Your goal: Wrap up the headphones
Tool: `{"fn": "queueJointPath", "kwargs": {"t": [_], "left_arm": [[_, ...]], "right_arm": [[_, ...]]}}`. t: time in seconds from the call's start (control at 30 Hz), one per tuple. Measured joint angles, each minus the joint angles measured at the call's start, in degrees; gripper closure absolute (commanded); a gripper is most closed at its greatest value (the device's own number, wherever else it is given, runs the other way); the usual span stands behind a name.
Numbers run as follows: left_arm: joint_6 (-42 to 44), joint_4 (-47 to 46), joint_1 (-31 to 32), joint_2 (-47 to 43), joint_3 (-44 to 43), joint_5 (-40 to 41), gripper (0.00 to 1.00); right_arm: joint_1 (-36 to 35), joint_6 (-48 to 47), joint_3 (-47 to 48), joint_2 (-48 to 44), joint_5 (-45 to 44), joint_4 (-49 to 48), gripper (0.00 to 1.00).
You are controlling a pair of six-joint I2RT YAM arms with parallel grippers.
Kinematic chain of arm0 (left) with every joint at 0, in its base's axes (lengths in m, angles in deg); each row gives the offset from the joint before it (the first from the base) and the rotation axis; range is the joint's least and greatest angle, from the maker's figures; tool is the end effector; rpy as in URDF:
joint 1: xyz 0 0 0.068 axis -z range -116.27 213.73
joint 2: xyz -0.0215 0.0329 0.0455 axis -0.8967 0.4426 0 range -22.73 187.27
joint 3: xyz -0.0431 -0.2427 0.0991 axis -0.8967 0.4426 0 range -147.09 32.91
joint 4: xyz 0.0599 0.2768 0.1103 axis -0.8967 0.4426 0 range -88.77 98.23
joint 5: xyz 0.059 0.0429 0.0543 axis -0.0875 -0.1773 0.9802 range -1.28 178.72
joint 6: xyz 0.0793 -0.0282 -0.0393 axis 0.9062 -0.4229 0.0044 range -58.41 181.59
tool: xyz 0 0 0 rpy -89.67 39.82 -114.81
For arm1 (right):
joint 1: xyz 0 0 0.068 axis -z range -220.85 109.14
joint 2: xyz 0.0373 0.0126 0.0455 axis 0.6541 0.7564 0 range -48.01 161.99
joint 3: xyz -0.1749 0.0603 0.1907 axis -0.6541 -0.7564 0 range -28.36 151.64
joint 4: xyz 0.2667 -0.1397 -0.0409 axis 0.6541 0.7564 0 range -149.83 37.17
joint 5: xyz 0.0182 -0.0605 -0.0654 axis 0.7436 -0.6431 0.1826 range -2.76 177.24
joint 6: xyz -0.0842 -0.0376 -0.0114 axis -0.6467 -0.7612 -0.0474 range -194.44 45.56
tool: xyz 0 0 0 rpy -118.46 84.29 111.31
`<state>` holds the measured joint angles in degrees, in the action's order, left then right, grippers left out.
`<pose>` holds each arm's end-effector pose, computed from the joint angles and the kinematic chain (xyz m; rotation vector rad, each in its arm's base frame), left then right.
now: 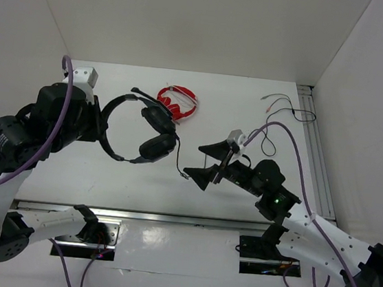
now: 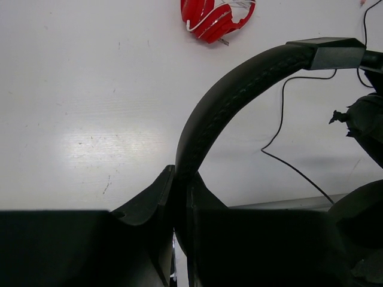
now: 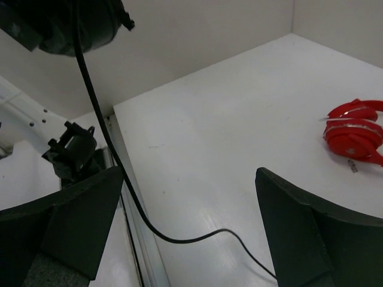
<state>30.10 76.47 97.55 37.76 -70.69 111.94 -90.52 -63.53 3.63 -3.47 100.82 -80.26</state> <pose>0.1778 -0.0795 0.4985 -0.1935 2.0831 -0.2604 0.1706 0.2314 0.3104 -0.6946 1.3537 1.0279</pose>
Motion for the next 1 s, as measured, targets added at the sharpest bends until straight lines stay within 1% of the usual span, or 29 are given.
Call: {"fn": "queueJointPath", "kwargs": {"t": [0.17,0.33,0.43,0.5,0.57,0.63,0.7,0.73,0.77,0.8,1.0], "left_arm": [[0.0,0.0,0.0,0.6,-0.8,-0.7,1.00],[0.0,0.2,0.0,1.7,-2.6,-0.5,1.00],[0.0,0.3,0.0,1.7,-2.9,-0.7,1.00],[-0.1,0.3,0.0,1.6,-3.0,-0.8,1.00],[-0.2,0.3,0.0,1.6,-3.1,-0.9,1.00],[-0.2,0.3,0.0,1.5,-3.3,-0.9,1.00],[-0.3,0.3,0.0,1.4,-3.3,-0.9,1.00],[-0.3,0.3,0.0,1.3,-3.3,-0.9,1.00],[-0.3,0.3,0.0,1.2,-3.3,-0.9,1.00],[-0.3,0.3,0.0,1.0,-3.3,-0.9,1.00],[-0.5,0.3,0.0,0.2,-3.2,-0.9,1.00]], "right_arm": [[0.0,-0.3,-1.3,3.8,3.1,0.2,0.01],[-0.3,-0.3,-2.5,8.0,5.8,-0.7,0.04],[-0.9,-0.3,-3.6,10.6,5.1,-2.9,0.11],[-1.0,-0.2,-4.3,12.8,4.3,-4.6,0.21],[-1.1,0.1,-5.3,14.7,3.3,-6.2,0.25],[-1.2,0.2,-6.2,15.8,2.1,-7.7,0.32],[-1.4,0.3,-7.3,16.1,1.1,-9.6,0.34],[-1.4,0.4,-8.1,16.2,0.4,-11.1,0.38],[-1.4,0.5,-8.5,16.4,-0.2,-12.2,0.45],[-1.5,0.5,-8.9,16.7,-0.6,-13.5,0.47],[-1.5,1.3,-9.2,17.6,-3.0,-17.9,0.50]]}}
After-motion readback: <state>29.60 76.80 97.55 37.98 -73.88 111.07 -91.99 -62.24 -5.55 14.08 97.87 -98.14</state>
